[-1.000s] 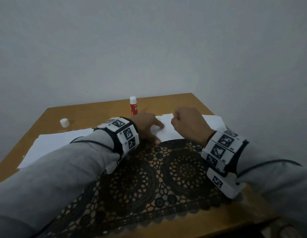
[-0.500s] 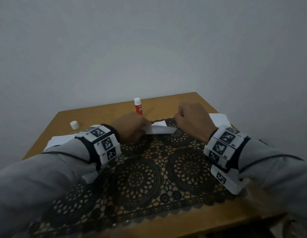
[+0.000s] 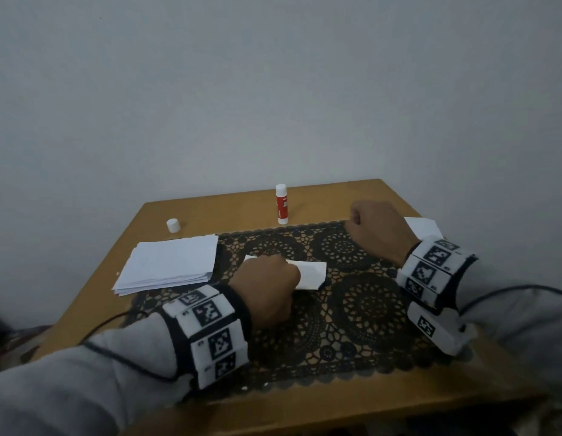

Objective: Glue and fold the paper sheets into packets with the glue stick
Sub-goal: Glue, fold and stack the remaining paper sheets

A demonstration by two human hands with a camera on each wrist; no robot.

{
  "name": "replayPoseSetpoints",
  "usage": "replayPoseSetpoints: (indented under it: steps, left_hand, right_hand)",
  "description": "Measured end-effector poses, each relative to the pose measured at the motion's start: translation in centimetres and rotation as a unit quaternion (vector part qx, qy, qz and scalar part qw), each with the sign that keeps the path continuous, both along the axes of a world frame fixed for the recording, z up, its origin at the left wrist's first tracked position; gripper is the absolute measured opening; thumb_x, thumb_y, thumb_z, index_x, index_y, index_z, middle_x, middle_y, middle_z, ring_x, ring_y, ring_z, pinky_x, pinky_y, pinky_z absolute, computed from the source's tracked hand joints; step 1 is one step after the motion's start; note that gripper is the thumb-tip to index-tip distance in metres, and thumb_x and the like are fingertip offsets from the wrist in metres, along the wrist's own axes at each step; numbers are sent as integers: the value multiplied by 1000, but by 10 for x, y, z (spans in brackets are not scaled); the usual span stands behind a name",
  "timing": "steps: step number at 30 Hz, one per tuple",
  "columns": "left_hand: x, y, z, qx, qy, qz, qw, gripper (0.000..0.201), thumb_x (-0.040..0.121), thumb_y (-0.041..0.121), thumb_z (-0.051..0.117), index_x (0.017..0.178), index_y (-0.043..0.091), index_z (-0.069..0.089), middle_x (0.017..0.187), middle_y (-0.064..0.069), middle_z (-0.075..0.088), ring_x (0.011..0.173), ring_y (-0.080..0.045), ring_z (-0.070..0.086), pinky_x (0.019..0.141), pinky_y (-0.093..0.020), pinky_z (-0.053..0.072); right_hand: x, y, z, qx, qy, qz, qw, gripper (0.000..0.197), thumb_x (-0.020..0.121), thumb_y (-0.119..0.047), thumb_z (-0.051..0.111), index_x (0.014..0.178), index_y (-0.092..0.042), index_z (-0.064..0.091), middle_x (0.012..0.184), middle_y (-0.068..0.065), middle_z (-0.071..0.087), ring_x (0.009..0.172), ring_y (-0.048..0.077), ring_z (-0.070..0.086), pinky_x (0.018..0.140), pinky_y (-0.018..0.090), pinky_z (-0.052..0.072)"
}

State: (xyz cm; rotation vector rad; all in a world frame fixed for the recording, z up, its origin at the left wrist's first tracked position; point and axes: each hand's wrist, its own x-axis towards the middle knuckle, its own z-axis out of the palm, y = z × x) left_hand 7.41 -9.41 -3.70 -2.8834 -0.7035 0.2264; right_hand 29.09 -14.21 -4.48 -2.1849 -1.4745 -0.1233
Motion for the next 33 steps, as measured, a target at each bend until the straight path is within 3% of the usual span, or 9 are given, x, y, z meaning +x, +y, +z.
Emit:
replayPoseSetpoints:
  steps: [6,10,17,21,24,28,31,33]
  left_hand:
    - [7,7,-4,-85,-55,11,995,32,91,33,57,117,15,50,112,-9,58,100,-26,57,77,-34,48]
    - [4,12,-4,-100,-19,-7,995,32,91,35,56,116,16,54,114,-7,57,103,-24,54,88,-39,49]
    - [-12,6,-1,-124,19,-28,992,46,92,38,54,133,17,49,124,-7,45,115,-24,47,97,-41,45]
    - [-20,9,5,-136,41,-52,989,43,92,33,53,133,17,51,123,-8,46,114,-26,47,100,-41,42]
    - [-21,18,7,-159,19,-58,985,41,92,25,53,133,21,54,125,-5,48,117,-24,47,102,-37,40]
    - [-21,23,5,-174,8,-60,983,42,92,20,52,133,25,55,127,-3,48,119,-21,46,102,-31,37]
    - [-22,21,4,-148,12,-79,986,42,89,20,53,131,20,56,122,-7,50,113,-24,49,99,-35,43]
    - [-22,20,4,-134,19,-93,986,41,88,20,54,128,16,58,116,-9,51,107,-26,52,94,-38,46]
  right_hand:
    - [1,2,-1,-14,7,12,1000,24,91,-21,53,68,-15,51,71,5,58,69,22,54,59,33,40]
    - [1,3,-3,-23,5,19,1000,27,90,-21,54,64,-19,47,69,4,59,67,21,53,60,32,41]
    - [-3,2,-4,-42,14,23,999,27,89,-19,56,64,-21,48,67,0,58,66,19,55,57,30,40]
    - [-12,15,5,-68,12,53,996,15,90,-19,57,75,-17,57,76,-2,62,74,19,58,61,28,43]
    - [-25,46,12,-53,58,46,996,6,88,-21,63,89,-15,62,90,-3,60,82,13,55,61,21,37]
    - [-39,88,11,-65,163,21,984,36,84,-30,72,109,-13,54,101,-1,55,87,17,55,66,27,43]
    - [-39,115,4,-81,189,6,979,51,81,-39,75,117,-11,53,109,4,58,95,22,59,81,39,56]
    - [-40,127,0,-89,201,15,975,51,80,-40,75,119,-11,58,113,5,62,95,23,62,80,43,59]
